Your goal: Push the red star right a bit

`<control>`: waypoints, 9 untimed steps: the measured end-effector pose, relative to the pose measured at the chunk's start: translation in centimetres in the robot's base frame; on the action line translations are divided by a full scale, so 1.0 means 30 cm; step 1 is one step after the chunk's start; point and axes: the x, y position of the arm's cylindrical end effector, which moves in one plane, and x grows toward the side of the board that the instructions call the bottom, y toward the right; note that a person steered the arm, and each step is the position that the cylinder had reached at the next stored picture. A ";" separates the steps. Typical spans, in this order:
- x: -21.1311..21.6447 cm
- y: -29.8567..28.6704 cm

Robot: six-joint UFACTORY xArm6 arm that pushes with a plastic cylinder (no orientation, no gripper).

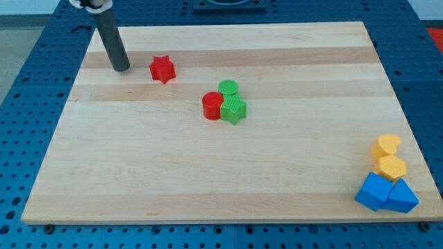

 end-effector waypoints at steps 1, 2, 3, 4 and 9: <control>0.013 0.000; 0.019 0.014; 0.014 0.074; -0.011 0.110; -0.009 0.200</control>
